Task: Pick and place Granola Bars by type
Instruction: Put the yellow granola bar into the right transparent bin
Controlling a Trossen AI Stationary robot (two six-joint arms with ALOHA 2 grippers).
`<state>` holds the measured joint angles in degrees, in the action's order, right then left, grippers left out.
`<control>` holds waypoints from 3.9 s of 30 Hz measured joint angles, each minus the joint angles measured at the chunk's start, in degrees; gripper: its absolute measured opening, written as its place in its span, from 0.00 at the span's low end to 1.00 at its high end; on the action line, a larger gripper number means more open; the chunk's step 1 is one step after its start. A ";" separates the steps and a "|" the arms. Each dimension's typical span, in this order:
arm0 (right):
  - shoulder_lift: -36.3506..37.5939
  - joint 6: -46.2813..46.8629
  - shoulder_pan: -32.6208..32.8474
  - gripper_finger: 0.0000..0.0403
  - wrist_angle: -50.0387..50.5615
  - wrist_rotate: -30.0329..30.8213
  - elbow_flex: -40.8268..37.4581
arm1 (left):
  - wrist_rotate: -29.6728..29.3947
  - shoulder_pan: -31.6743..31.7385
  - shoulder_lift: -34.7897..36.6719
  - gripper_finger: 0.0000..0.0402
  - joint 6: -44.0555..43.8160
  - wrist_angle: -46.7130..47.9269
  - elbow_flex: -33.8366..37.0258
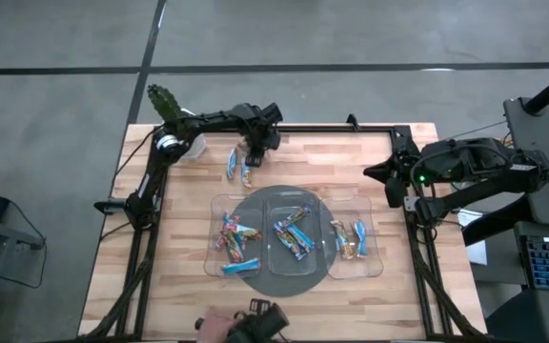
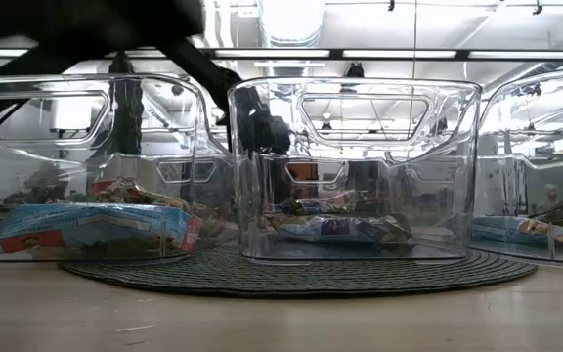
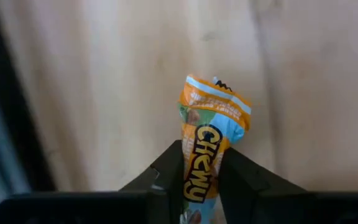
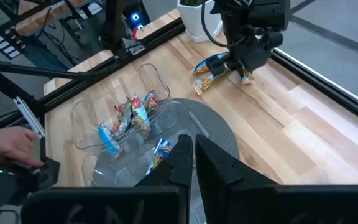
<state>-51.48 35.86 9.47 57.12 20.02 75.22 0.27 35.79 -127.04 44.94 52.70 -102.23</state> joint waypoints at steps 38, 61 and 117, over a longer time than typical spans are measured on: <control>18.38 -5.16 -0.01 0.02 11.46 3.96 -0.75 | 37.23 -20.48 19.40 0.14 -26.70 -29.96 -8.45; 17.30 -4.38 -0.01 0.02 11.66 4.04 -0.90 | 31.29 -27.17 9.94 0.14 -58.48 -91.98 17.41; 16.86 -2.06 0.00 0.02 10.30 8.62 -5.99 | 20.30 -24.47 31.73 0.00 -38.82 -17.16 -1.62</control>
<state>-34.62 33.79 9.47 67.41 28.65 69.23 20.57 11.32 -95.31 6.12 35.54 -103.85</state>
